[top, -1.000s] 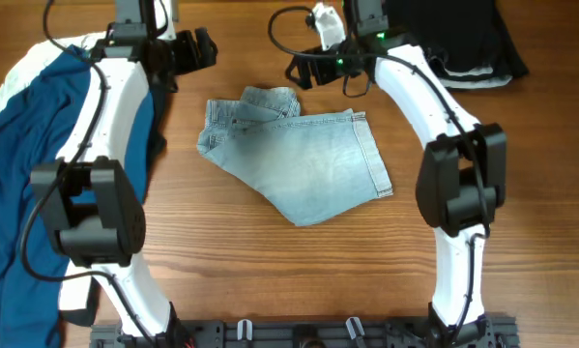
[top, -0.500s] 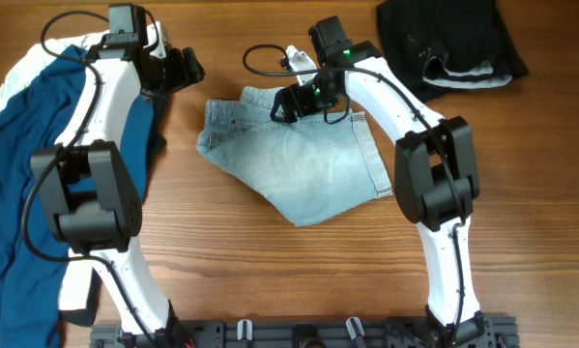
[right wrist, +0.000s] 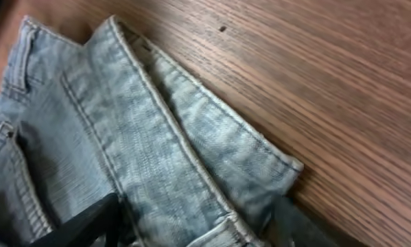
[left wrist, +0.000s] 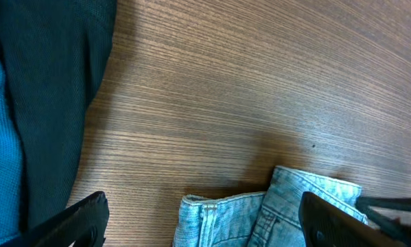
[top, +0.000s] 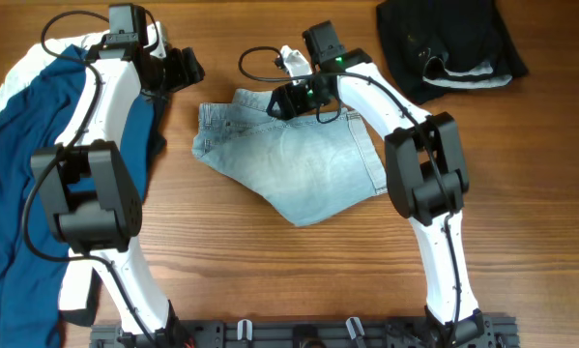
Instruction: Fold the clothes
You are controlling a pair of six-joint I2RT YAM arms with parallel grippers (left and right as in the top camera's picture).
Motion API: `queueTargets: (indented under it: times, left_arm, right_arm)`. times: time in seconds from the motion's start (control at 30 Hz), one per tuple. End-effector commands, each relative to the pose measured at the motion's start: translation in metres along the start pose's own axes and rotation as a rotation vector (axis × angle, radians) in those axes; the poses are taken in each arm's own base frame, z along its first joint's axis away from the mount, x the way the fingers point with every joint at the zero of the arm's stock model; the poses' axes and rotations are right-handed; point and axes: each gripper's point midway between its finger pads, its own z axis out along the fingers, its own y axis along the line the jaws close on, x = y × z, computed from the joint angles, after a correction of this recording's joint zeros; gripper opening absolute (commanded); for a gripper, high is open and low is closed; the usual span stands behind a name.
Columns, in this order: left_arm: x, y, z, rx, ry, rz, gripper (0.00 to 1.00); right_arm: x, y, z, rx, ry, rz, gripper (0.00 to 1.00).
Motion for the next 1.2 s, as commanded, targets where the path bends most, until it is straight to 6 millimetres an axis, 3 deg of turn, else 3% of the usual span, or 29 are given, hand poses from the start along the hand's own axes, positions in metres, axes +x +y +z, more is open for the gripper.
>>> queueTargets:
  times: [0.0,0.07,0.1,0.13,0.2,0.27,0.3,0.33,0.4,0.43,0.47,0.5,0.57,0.67,0.77,0.83,0.93,0.97,1.03,1.17]
  left_arm:
    - [0.001,0.003,0.002,-0.008,0.005,-0.016,0.88]
    - [0.002,0.003,0.002,-0.009,0.008,-0.017,0.87]
    - [0.002,0.003,0.002,-0.010,0.009,-0.017,0.86]
    - [0.001,0.003,0.002,-0.009,0.006,-0.017,0.85]
    - [-0.003,0.005,-0.003,-0.011,-0.011,-0.019,0.78]
    - [-0.015,0.003,-0.025,-0.003,-0.061,-0.019,0.67]
    - [-0.020,0.001,-0.037,0.003,-0.086,-0.016,0.66]
    - [-0.028,-0.004,-0.056,0.013,-0.130,-0.008,0.65]
    - [-0.042,-0.022,-0.103,0.043,-0.235,0.021,0.65]
    - [-0.050,-0.033,-0.132,0.064,-0.304,0.041,0.66]
    - [-0.058,-0.049,-0.178,0.096,-0.410,0.073,0.66]
    - [-0.061,-0.060,-0.209,0.117,-0.480,0.095,0.66]
    - [-0.062,-0.075,-0.254,0.149,-0.583,0.127,0.66]
    - [-0.058,-0.084,-0.288,0.168,-0.653,0.152,0.65]
    - [-0.059,-0.082,-0.278,0.164,-0.632,0.146,0.65]
    - [-0.059,-0.081,-0.272,0.162,-0.618,0.143,0.65]
    - [-0.058,-0.080,-0.272,0.161,-0.613,0.142,0.65]
    - [-0.057,-0.080,-0.271,0.159,-0.608,0.141,0.65]
    - [-0.055,-0.079,-0.269,0.156,-0.598,0.138,0.65]
    - [-0.057,-0.076,-0.261,0.152,-0.582,0.133,0.65]
  right_arm:
    - [0.011,-0.027,0.019,0.118,0.030,0.045,0.74]
    - [0.002,-0.003,0.022,-0.003,-0.003,0.022,0.42]
    - [-0.007,0.014,0.021,-0.094,-0.036,0.003,0.20]
    - [-0.020,0.028,0.015,-0.160,-0.073,-0.017,0.06]
    - [-0.048,0.036,-0.008,-0.160,-0.134,-0.023,0.04]
    - [-0.099,0.049,-0.070,-0.141,-0.268,-0.092,0.04]
    - [-0.115,0.053,-0.095,-0.133,-0.316,-0.116,0.04]
    - [-0.136,0.062,-0.138,-0.117,-0.390,-0.155,0.04]
    - [-0.156,0.081,-0.201,-0.094,-0.486,-0.216,0.04]
    - [-0.163,0.095,-0.233,-0.082,-0.538,-0.260,0.04]
    - [-0.167,0.115,-0.274,-0.064,-0.604,-0.308,0.05]
    - [-0.167,0.128,-0.298,-0.051,-0.641,-0.331,0.06]
    - [-0.161,0.151,-0.343,-0.031,-0.704,-0.368,0.10]
    - [-0.139,0.182,-0.397,0.058,-0.755,-0.497,0.12]
    - [-0.132,0.154,-0.400,0.304,-0.695,-0.568,0.07]
    - [-0.135,0.157,-0.404,0.334,-0.706,-0.648,0.06]
    - [-0.161,0.173,-0.442,0.401,-0.882,-0.746,0.04]
    - [-0.166,0.176,-0.444,0.410,-0.904,-0.780,0.04]
    - [-0.170,0.163,-0.414,0.418,-0.833,-0.799,0.04]
    - [-0.146,0.122,-0.327,0.364,-0.550,-0.704,0.04]
